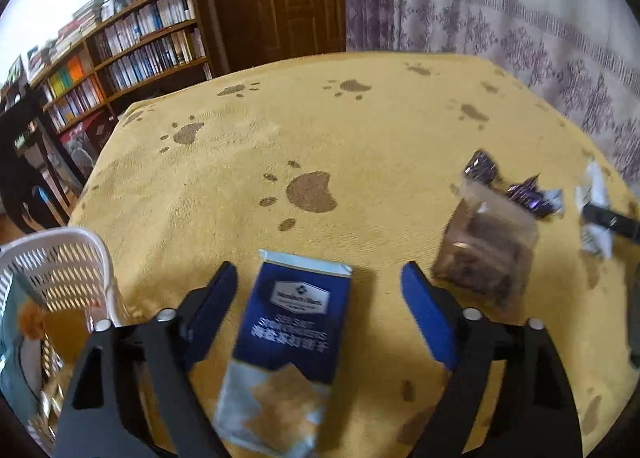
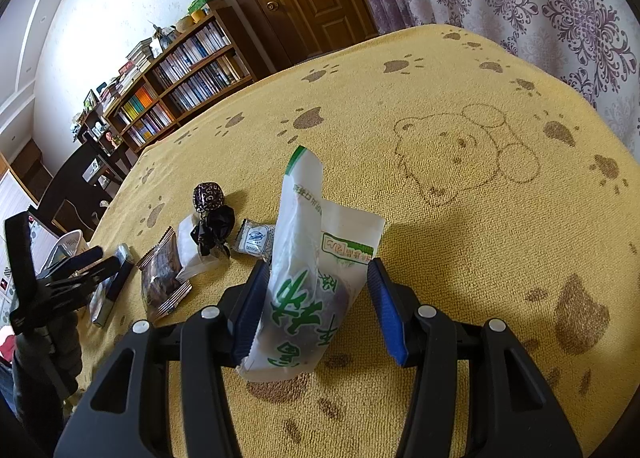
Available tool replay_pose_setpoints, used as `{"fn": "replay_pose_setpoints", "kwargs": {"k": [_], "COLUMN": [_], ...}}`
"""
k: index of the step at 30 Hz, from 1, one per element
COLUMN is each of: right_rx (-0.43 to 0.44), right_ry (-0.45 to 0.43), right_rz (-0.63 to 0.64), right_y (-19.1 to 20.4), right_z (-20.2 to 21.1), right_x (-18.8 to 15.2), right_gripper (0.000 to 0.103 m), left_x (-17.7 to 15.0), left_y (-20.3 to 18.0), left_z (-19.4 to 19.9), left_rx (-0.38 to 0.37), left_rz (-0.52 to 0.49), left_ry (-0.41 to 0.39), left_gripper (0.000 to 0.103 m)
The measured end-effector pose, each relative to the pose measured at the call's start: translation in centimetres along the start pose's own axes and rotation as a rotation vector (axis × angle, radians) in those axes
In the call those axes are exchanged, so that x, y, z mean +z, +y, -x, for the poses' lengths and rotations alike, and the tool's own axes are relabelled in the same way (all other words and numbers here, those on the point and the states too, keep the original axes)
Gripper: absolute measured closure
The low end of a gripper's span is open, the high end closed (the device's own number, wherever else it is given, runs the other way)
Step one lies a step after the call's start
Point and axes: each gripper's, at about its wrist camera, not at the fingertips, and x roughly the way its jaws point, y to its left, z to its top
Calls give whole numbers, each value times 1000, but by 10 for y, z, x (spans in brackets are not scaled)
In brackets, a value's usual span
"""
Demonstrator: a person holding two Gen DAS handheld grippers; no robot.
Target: Organize snacks
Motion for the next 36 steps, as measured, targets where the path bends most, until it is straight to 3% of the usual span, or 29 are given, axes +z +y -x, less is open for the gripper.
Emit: {"fn": "replay_pose_setpoints", "kwargs": {"k": [10,13,17,23,27,36], "right_rx": [0,1,1,2,2,1], "right_ry": [0,0,-1,0,-1,-1], "right_rz": [0,-1,0,-1,-1,-1], "right_y": [0,0,-1,0,0,-1], "right_z": [0,0,0,0,0,0], "right_x": [0,0,0,0,0,0], "right_gripper": [51,51,51,51,51,51], "left_x": [11,12,21,30,28,17], "left_y": [1,-3,-8,-5,13,-6], "left_z": [-17,-17,-4,-1,-17,-19], "left_rx": [19,-7,-50,-105,-138,-125], "left_rz": [-68,-88,-114,-97,2,-107], "left_ry": [94,136,134,156,221,272], "left_gripper": [20,20,20,20,21,21]}}
